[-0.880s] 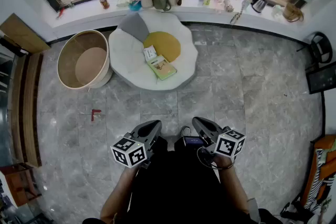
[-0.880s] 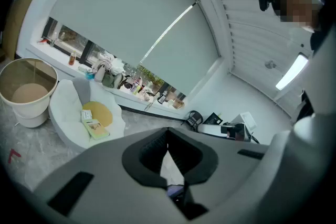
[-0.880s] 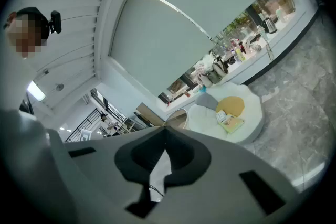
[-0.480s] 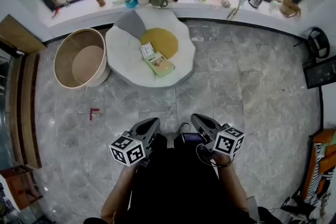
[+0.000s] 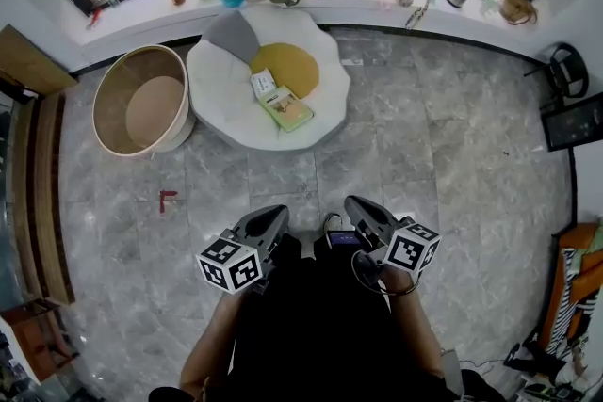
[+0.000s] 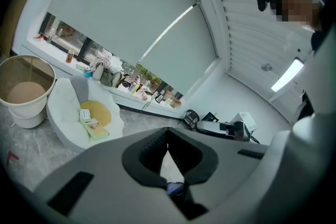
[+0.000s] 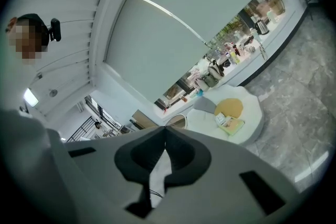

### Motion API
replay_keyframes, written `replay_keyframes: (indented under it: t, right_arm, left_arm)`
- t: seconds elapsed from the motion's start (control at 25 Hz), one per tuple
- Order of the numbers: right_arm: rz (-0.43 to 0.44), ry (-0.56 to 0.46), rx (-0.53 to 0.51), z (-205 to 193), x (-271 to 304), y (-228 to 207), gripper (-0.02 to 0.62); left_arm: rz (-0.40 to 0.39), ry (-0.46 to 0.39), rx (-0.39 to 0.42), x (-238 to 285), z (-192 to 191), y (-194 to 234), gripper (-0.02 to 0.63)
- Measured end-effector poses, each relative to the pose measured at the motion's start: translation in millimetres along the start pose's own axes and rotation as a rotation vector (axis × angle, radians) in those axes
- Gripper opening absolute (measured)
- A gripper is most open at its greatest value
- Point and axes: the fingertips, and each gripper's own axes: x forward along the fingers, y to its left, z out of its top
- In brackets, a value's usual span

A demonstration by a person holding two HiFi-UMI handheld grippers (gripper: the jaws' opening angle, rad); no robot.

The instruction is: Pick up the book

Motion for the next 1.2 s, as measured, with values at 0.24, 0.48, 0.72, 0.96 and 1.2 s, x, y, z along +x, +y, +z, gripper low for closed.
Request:
replay_keyframes:
  t: [0.24, 0.48, 0.72, 0.96, 1.2]
  right_arm:
    - [-0.035, -0.035, 0.041, -2.6, 15.4, 3.5, 0.017]
    - [-0.069, -0.054, 0.066, -15.1, 35.3, 9.2, 0.017]
    - [-0.093, -0.053, 0.079, -18.2, 40.2, 11.3, 0.017]
    - [-0.116, -0.061, 0.095, -19.0, 37.9, 7.4, 0.017]
    - [-0.117, -0.053, 0.111, -10.9, 43.0, -5.9, 0.017]
  left_arm:
    - [-0.009, 0.021, 0.007, -12.0, 5.8, 16.1, 0.014]
    - [-0.026, 0.034, 0.015, -28.3, 11.7, 34.9, 0.014]
    - [-0.030, 0.038, -0.002, -34.1, 13.1, 44.1, 0.014]
    - [-0.041, 0.055, -0.009, -29.3, 11.5, 46.3, 0.014]
    - [-0.042, 0.077, -0.010, -14.4, 10.6, 46.4, 0.014]
